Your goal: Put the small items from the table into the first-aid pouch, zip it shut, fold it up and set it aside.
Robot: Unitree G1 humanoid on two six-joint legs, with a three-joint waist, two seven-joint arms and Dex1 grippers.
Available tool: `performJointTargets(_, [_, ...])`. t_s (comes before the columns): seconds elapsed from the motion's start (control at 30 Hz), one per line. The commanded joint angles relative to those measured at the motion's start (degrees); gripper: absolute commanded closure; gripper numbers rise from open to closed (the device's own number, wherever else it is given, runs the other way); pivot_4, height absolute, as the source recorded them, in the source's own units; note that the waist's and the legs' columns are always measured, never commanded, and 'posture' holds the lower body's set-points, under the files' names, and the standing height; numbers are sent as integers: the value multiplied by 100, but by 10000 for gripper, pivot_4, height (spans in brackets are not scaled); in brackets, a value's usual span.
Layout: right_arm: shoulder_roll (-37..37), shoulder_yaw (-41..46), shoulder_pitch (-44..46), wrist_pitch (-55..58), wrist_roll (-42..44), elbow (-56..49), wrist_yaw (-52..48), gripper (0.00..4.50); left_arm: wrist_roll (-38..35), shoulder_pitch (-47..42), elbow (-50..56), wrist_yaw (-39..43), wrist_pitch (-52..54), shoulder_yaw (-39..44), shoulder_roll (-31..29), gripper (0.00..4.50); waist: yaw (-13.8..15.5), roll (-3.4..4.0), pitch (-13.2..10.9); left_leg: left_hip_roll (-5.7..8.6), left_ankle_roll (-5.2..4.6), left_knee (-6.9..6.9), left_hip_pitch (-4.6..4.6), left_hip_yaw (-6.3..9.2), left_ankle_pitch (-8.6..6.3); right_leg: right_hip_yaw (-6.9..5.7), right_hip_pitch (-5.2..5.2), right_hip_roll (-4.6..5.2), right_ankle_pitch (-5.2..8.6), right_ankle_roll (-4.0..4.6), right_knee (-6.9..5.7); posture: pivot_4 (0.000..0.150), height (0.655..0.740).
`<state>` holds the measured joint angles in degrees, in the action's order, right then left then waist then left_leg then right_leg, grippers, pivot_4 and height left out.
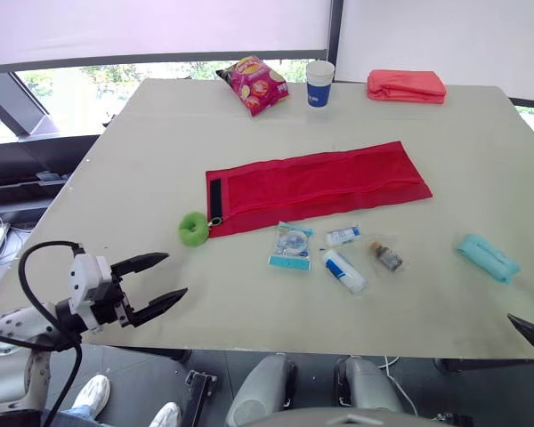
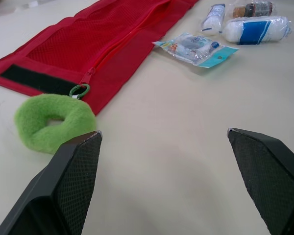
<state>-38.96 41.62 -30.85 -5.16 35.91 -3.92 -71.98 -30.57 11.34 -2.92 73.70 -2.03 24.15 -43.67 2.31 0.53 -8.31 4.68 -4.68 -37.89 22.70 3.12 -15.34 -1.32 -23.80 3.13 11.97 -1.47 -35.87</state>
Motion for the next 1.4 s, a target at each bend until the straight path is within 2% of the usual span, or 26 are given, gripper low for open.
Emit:
performJointTargets(0.03, [-10,22,96,25,144,-431,103,0,-103,-322,190,-201,103,48,-49,1180,4,0,0,0,0,0,0,0,0,0,0,0,0,0,0,1500,7395])
performJointTargets(0.3, [54,-486,435,557,401,-1688,696,0,473,-1274,354,-870,459,-552,-178,1180,5,0,-1,0,2,-2,0,0,1,0,0,-1,-2,-2,-1,1500,7395])
performJointTargets(0.43, [96,-919,730,950,500,-2407,1247,0,1028,-2281,-48,-1122,635,-1170,-272,1180,23,-5,-4,2,7,-3,1,3,6,-3,0,-4,-4,-5,-3,1500,7395])
performJointTargets(0.63, [321,-1786,1339,1456,255,-3208,2318,0,2076,-3754,-1036,-1414,642,-2191,-141,1180,8,-14,-9,5,21,-6,4,3,23,-2,-6,-6,-17,-26,-8,1500,7395])
performJointTargets(0.97, [512,-2992,2109,2221,-9,-3962,3471,0,2927,-5351,-3056,-801,420,-3298,154,1180,-12,-28,-17,6,5,-18,11,6,35,-5,-13,-12,-17,-26,-20,1500,7395])
performJointTargets(1.07, [578,-3276,2254,2450,-143,-4164,3810,0,2833,-5759,-3479,-565,370,-3269,262,1180,-11,-38,-22,7,4,-23,15,7,35,-8,-13,-13,-17,-26,-22,1500,7395])
performJointTargets(1.17, [615,-3455,2234,2580,-234,-4311,3990,0,2360,-5835,-3201,361,953,-3202,208,1180,-16,-43,-25,7,3,-34,21,8,35,-10,-16,-12,-17,-26,-27,1500,7395])
performJointTargets(1.27, [656,-3516,2171,2549,-325,-4330,4049,0,1889,-5841,-2752,1048,2131,-3214,115,1180,-41,-44,-26,8,3,-38,23,8,35,-10,-16,-12,-17,-26,-27,1500,7395])
performJointTargets(1.4, [675,-3551,2075,2397,-529,-4286,4013,0,1429,-5815,-2042,1406,3803,-3321,8,1180,-65,-46,-28,8,2,-45,23,10,36,-12,-16,-14,-16,-27,-41,1500,7395])
